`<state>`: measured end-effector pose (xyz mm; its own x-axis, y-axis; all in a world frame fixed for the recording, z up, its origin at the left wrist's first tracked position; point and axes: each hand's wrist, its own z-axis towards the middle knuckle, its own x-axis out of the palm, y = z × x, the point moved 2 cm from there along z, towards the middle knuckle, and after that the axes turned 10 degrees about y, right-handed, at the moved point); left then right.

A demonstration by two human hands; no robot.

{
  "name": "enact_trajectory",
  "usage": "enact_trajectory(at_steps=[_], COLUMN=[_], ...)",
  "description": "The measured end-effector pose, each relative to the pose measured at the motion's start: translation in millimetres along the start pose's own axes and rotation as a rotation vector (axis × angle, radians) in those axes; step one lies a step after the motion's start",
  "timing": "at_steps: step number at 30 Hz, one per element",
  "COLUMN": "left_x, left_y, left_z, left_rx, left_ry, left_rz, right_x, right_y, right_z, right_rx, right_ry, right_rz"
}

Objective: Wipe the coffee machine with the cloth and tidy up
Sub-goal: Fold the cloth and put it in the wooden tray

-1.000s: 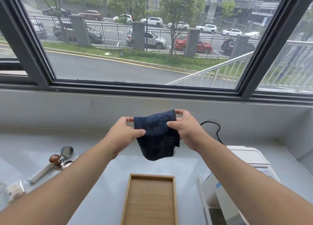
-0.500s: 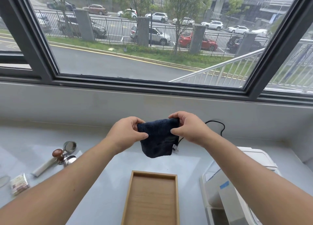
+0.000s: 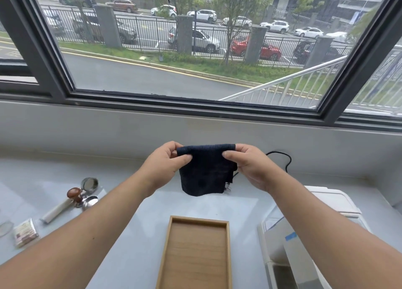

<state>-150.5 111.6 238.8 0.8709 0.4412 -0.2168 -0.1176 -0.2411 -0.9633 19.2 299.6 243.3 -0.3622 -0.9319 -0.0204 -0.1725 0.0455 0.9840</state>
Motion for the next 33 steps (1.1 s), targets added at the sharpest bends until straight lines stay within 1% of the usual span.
enact_trajectory(at_steps=[2, 4, 8, 10, 14, 16, 18, 21, 23, 26, 29, 33], left_x=[6, 13, 22, 25, 31, 34, 39, 49, 55, 60, 67, 74], left_y=[2, 5, 13, 20, 47, 65, 82, 104, 118, 142, 164, 191], left_z=[1, 2, 5, 5, 0, -2, -4, -7, -10, -16, -24, -34], left_rx=[0.011, 0.007, -0.022, -0.073, -0.226, -0.264, -0.296, -0.320, -0.328, -0.377, -0.436, -0.461], left_ry=[0.031, 0.038, -0.016, 0.002, 0.187, 0.218, 0.189, 0.099, 0.049, -0.030, -0.030, -0.013], left_rz=[-0.134, -0.264, -0.417, -0.438, -0.383, -0.344, -0.310, -0.305, -0.300, -0.214, -0.139, 0.023], right_x=[6, 13, 24, 26, 27, 26, 25, 28, 30, 34, 38, 46], right_y=[-7, -16, -39, -51, -73, -85, -100, -123, -138, -161, -184, -215], right_z=[0, -1, -8, -9, -9, -9, -10, -14, -18, -23, -27, -34], right_rx=[0.001, 0.032, 0.080, 0.115, 0.173, 0.210, 0.255, 0.309, 0.333, 0.352, 0.386, 0.443], right_ry=[0.015, 0.023, 0.142, 0.141, 0.012, -0.053, -0.093, -0.115, -0.116, -0.112, -0.145, -0.155], right_rz=[0.187, 0.319, 0.383, 0.385, 0.390, 0.351, 0.307, 0.283, 0.293, 0.317, 0.215, 0.087])
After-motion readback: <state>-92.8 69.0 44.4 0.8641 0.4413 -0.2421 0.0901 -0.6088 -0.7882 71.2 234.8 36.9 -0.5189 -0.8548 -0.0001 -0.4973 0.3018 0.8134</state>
